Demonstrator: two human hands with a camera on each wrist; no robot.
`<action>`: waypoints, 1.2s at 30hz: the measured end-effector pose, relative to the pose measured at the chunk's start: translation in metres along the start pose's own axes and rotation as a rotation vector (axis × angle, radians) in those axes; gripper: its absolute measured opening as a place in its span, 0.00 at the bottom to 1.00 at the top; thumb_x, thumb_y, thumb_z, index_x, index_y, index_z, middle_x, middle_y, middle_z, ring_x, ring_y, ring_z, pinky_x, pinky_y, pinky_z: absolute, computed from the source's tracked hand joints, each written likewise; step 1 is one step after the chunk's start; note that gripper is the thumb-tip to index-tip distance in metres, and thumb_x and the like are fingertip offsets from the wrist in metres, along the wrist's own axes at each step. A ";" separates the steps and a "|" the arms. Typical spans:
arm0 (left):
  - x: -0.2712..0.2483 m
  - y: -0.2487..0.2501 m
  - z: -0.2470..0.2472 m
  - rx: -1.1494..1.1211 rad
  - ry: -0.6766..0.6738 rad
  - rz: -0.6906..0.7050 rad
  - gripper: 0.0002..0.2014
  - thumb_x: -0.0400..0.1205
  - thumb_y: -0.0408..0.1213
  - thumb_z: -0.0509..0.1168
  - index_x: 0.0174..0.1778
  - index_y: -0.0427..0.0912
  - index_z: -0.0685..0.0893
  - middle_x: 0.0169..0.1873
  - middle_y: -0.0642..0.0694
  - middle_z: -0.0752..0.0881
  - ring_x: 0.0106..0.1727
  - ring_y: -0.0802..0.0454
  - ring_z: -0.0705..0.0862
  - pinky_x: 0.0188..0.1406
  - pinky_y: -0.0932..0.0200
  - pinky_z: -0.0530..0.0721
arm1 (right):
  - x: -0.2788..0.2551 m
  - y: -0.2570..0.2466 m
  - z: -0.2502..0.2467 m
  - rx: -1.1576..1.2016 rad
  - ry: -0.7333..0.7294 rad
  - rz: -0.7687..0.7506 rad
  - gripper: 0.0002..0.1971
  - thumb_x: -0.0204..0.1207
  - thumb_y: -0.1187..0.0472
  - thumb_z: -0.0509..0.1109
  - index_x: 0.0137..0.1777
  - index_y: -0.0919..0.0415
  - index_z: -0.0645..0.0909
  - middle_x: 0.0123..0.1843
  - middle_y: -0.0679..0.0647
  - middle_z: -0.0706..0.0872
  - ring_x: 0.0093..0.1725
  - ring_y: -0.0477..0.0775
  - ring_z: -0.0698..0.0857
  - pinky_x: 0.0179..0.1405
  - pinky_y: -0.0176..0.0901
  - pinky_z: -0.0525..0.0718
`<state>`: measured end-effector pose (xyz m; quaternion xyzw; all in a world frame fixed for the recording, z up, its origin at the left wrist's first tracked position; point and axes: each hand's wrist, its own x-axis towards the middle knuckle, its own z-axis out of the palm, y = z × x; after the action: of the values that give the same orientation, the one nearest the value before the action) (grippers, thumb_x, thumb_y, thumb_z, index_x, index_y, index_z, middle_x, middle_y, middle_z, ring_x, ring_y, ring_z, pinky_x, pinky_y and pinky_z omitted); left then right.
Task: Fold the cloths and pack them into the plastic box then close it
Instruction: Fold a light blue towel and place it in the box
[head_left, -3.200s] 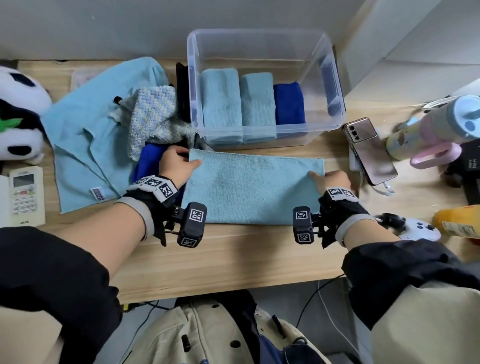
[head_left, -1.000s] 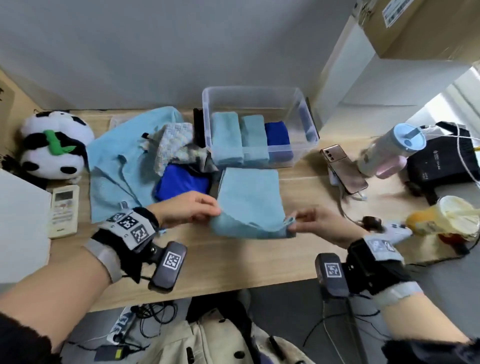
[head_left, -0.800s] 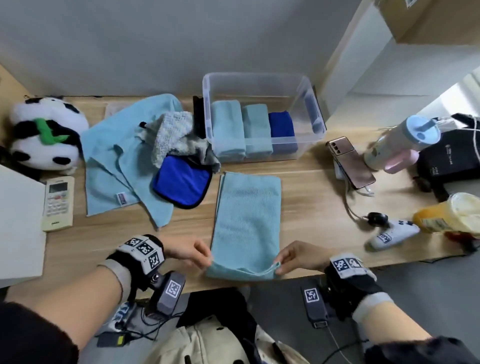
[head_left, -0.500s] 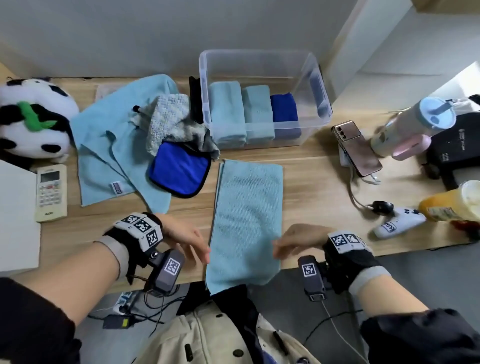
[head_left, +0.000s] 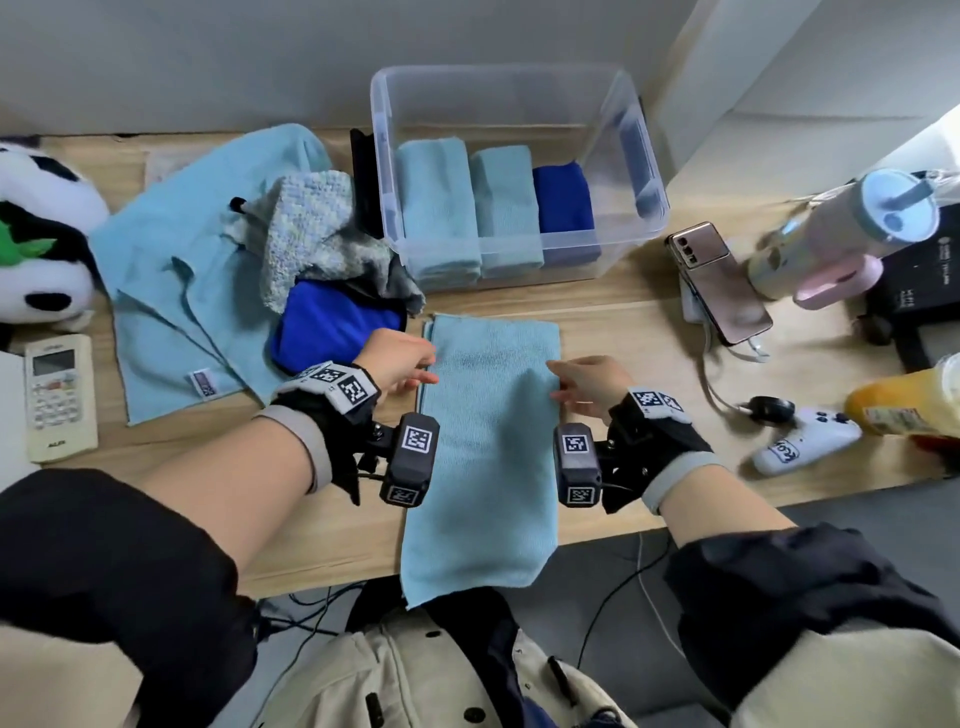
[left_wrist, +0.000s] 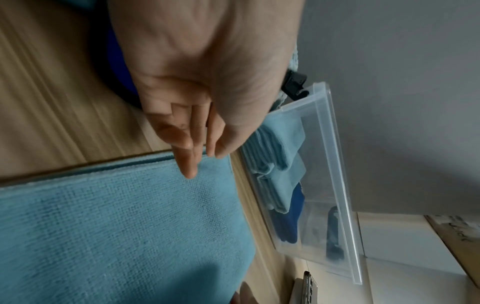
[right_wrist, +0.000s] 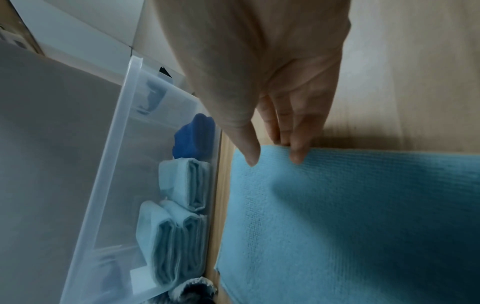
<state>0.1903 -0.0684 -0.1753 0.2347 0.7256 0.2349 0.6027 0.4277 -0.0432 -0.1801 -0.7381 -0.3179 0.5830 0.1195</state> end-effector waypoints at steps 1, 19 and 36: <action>0.002 0.000 0.002 0.015 0.025 -0.011 0.05 0.79 0.28 0.61 0.38 0.38 0.80 0.33 0.45 0.79 0.16 0.62 0.82 0.12 0.73 0.65 | 0.002 -0.001 0.000 -0.012 0.019 -0.001 0.08 0.75 0.59 0.73 0.38 0.61 0.79 0.32 0.53 0.78 0.26 0.48 0.79 0.23 0.34 0.76; 0.014 -0.012 0.002 0.242 0.156 0.017 0.09 0.76 0.41 0.72 0.40 0.37 0.87 0.38 0.39 0.85 0.40 0.41 0.82 0.35 0.60 0.76 | 0.022 -0.004 0.000 -0.044 -0.056 -0.034 0.19 0.71 0.53 0.76 0.28 0.56 0.71 0.22 0.48 0.69 0.17 0.44 0.64 0.11 0.32 0.60; 0.008 -0.024 0.002 0.501 0.173 0.114 0.19 0.73 0.52 0.72 0.23 0.43 0.79 0.26 0.46 0.77 0.36 0.47 0.76 0.40 0.58 0.74 | 0.015 0.006 0.006 -0.415 0.251 -0.254 0.12 0.72 0.50 0.73 0.41 0.60 0.83 0.36 0.54 0.82 0.41 0.54 0.79 0.37 0.38 0.71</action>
<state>0.1899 -0.0825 -0.1965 0.3964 0.7953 0.1007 0.4474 0.4256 -0.0399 -0.1974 -0.7674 -0.5032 0.3899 0.0764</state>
